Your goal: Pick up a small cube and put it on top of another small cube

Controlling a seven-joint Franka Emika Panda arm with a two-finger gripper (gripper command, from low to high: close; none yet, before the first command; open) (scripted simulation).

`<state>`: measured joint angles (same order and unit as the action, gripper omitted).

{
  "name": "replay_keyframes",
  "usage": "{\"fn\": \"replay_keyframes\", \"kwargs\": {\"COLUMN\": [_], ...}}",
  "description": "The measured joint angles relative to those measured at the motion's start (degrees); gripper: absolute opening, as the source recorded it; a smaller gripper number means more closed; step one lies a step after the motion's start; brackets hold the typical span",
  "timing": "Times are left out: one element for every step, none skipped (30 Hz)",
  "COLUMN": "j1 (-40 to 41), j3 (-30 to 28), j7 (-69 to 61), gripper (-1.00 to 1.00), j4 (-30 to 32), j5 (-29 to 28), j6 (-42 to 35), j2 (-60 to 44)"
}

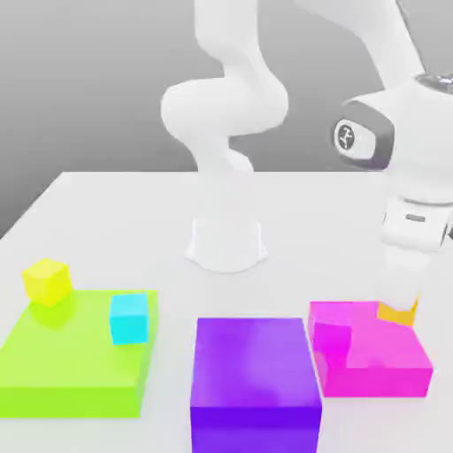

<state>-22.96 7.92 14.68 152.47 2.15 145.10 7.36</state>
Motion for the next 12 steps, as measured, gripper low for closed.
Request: {"fn": "replay_keyframes", "kwargs": {"j1": [0.55, 1.21, 1.91, 2.58, 2.99, 3.23, 3.38, 3.49, 3.6, 3.7, 3.69, 3.69], "j3": [-0.68, -1.35, -1.99, -2.58, -2.78, -2.85, -2.85, -2.83, -2.79, -2.74, -2.74, -2.74], "j7": [-0.15, -0.23, -0.24, -0.19, -0.13, -0.03, 0.1, 0.27, 0.45, 0.59, 0.59, 0.59], "gripper": [-1.0, -1.0, -1.0, -1.0, -1.0, -1.0, -1.0, -1.0, -1.0, 1.0, 1.0, 1.0], "j4": [1.01, 2.02, 3.02, 3.97, 4.63, 5.15, 5.6, 6.01, 6.4, 6.66, 6.66, 6.66], "j5": [0.22, 0.34, 0.36, 0.3, 0.21, 0.09, -0.08, -0.29, -0.54, -0.73, -0.73, -0.73], "j6": [-1.07, -2.16, -3.15, -3.87, -3.03, -1.36, 0.7, 2.96, 5.31, 6.94, 6.94, 6.94], "j2": [2.07, 4.17, 6.16, 7.83, 7.62, 6.48, 4.87, 3.02, 1.06, -0.31, -0.31, -0.31]}}
